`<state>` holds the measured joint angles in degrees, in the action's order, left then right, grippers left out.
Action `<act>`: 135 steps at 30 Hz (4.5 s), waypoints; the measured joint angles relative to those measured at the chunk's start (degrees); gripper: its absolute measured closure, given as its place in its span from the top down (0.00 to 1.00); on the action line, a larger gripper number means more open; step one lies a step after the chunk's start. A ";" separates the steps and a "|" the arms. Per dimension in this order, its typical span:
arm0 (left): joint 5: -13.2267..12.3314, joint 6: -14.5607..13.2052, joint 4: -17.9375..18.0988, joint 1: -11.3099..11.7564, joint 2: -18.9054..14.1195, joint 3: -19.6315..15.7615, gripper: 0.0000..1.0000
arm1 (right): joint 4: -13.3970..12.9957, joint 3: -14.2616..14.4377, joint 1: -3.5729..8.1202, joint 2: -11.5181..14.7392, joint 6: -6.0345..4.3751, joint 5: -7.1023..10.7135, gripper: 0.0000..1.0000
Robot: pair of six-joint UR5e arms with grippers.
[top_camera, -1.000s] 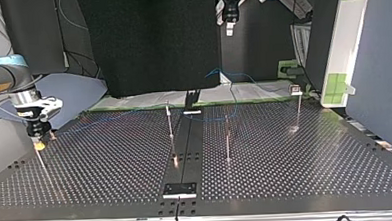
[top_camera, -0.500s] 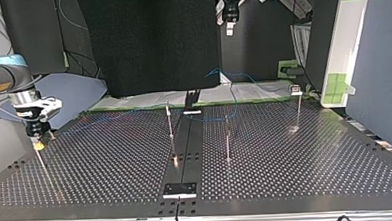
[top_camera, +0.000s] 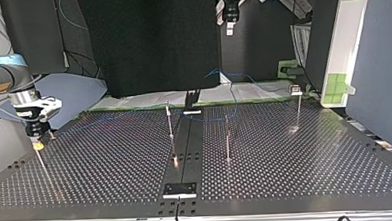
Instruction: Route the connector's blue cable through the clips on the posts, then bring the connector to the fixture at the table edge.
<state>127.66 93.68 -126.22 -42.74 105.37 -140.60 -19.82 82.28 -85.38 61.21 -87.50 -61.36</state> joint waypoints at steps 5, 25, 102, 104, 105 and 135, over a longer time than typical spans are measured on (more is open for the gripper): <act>0.00 -0.06 -0.15 0.00 0.00 -0.02 1.00 | 0.14 0.02 -0.02 -0.01 0.03 0.01 0.98; 0.00 -0.07 -0.33 0.00 -0.02 0.00 1.00 | -0.12 0.05 -0.10 -0.19 -0.13 0.00 0.98; 0.00 -0.08 -0.88 0.00 -0.01 -0.01 1.00 | 0.95 0.04 0.48 -0.06 -0.21 -12.66 0.98; 0.00 -0.08 -0.88 0.00 0.00 -0.01 1.00 | 1.17 0.04 0.49 -0.05 -0.29 -13.81 0.98; 0.00 -0.08 -0.88 0.00 0.01 -0.01 1.00 | 1.28 0.04 0.50 -0.06 -0.36 -14.32 0.98; -0.01 2.89 1.65 -0.02 -0.03 1.24 1.00 | -3.73 9.36 -4.99 8.89 -0.06 -28.58 0.98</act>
<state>127.65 96.57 -124.57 -42.75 105.34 -139.35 -23.56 91.65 -90.37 70.10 -87.56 -89.94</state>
